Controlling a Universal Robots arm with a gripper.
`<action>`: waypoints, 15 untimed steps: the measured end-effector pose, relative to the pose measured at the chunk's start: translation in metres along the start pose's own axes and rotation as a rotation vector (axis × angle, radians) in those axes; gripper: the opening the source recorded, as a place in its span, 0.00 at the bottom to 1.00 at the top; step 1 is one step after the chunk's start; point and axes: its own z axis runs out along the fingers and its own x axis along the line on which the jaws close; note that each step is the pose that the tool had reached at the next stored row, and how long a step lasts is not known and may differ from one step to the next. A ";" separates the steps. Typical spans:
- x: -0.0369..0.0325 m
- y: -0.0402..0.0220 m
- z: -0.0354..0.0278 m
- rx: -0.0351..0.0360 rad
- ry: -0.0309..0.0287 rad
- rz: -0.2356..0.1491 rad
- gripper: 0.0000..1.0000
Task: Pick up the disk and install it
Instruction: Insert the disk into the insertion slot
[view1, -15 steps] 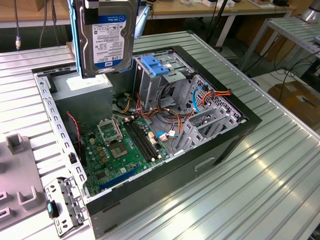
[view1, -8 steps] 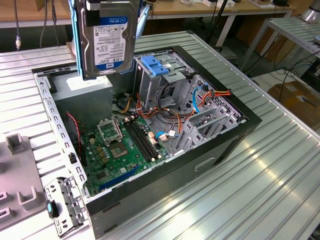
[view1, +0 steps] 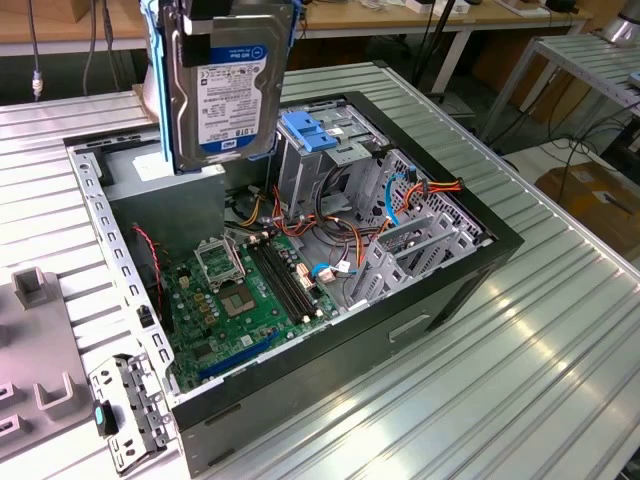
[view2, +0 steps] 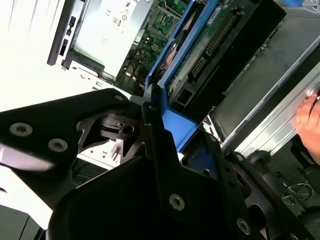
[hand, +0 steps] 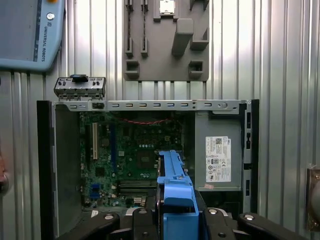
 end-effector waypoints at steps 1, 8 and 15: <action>0.0016 0.0000 0.0001 0.0000 0.0002 0.000 0.37; 0.0136 -0.0005 0.0002 0.0000 0.0028 0.000 0.37; 0.0193 -0.0056 0.0004 0.0001 0.0075 0.000 0.37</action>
